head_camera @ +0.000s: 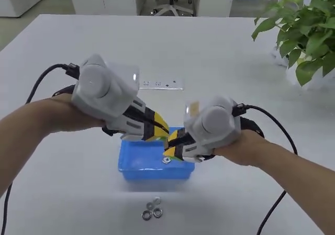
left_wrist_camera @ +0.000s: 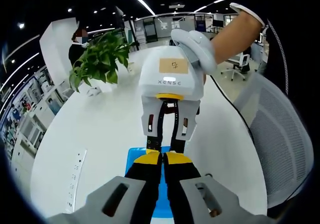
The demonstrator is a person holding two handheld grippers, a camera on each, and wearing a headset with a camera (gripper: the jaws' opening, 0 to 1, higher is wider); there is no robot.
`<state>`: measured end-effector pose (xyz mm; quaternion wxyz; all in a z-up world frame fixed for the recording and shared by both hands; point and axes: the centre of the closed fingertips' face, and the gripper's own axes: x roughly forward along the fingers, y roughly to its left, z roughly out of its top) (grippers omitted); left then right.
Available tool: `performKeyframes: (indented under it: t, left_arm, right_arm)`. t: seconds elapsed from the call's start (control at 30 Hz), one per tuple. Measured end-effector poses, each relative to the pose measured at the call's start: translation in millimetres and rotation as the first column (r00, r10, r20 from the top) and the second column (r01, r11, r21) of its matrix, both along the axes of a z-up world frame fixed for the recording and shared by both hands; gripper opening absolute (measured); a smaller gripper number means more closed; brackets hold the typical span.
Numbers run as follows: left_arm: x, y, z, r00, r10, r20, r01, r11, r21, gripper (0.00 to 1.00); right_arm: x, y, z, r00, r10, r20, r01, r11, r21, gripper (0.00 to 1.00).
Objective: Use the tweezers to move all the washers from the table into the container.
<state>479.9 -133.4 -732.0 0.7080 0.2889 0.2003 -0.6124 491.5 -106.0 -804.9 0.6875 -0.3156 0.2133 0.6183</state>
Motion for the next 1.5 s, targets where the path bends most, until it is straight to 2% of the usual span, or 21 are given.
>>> performKeyframes:
  t: [0.3, 0.63, 0.9, 1.1, 1.5]
  left_arm:
    - [-16.3, 2.0, 7.0, 1.000, -0.005, 0.014, 0.005, 1.000, 0.024, 0.06]
    - [-36.8, 2.9, 3.1, 1.000, 0.000, 0.013, -0.001, 0.999, 0.041, 0.06]
    - [-50.0, 4.0, -4.7, 1.000, 0.014, 0.000, -0.014, 0.999, 0.035, 0.06]
    - [-60.8, 4.7, -16.3, 1.000, 0.021, -0.018, -0.020, 0.999, 0.032, 0.06]
    - [-73.0, 8.0, -30.1, 0.999, 0.030, -0.038, -0.029, 0.999, 0.036, 0.06]
  right_arm:
    - [-15.0, 1.5, 6.8, 1.000, 0.009, 0.011, -0.009, 1.000, 0.002, 0.12]
    - [-36.1, 2.4, 4.0, 1.000, 0.018, 0.005, -0.018, 1.000, 0.001, 0.12]
    - [-51.5, 3.1, -4.3, 1.000, 0.021, -0.014, -0.021, 1.000, 0.007, 0.13]
    - [-64.0, 2.1, -17.0, 0.999, 0.037, -0.027, -0.037, 0.999, -0.010, 0.13]
    - [-81.2, 3.8, -36.4, 0.997, 0.040, -0.061, -0.041, 0.999, -0.018, 0.13]
